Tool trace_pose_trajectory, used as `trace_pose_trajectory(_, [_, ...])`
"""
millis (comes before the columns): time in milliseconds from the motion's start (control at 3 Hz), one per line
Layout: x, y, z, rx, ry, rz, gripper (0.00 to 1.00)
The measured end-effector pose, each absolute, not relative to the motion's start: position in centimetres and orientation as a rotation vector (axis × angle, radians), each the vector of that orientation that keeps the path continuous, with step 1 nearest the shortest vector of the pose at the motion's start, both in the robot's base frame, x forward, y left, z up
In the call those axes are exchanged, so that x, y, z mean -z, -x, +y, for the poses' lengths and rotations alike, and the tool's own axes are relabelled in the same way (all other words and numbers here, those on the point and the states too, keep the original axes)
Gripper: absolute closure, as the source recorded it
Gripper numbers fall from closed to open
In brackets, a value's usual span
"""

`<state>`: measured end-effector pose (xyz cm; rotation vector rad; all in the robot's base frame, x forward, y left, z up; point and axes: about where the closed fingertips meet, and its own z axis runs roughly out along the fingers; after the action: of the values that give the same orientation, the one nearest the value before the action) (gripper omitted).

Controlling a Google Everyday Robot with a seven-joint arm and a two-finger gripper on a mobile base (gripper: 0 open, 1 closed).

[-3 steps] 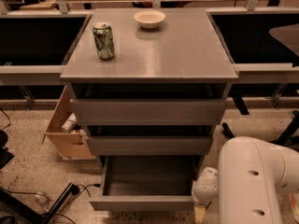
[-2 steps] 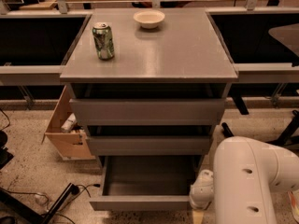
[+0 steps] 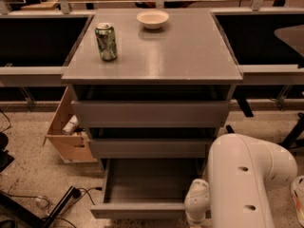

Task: Open bottom drawer

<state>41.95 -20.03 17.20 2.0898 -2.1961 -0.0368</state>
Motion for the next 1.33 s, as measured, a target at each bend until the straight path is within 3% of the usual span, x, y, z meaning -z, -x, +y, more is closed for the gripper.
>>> trace_pose_trajectory(333, [-18.6,-40.0,-19.9,0.054,-2.063,-2.176,0.81])
trace_pose_trajectory(667, [-18.8,-40.1,-20.0,0.054,-2.062,-2.176,1.0])
trace_pose_trajectory(1333, [-19.0,-39.1,-21.2,0.065,-2.006,-2.189,1.0])
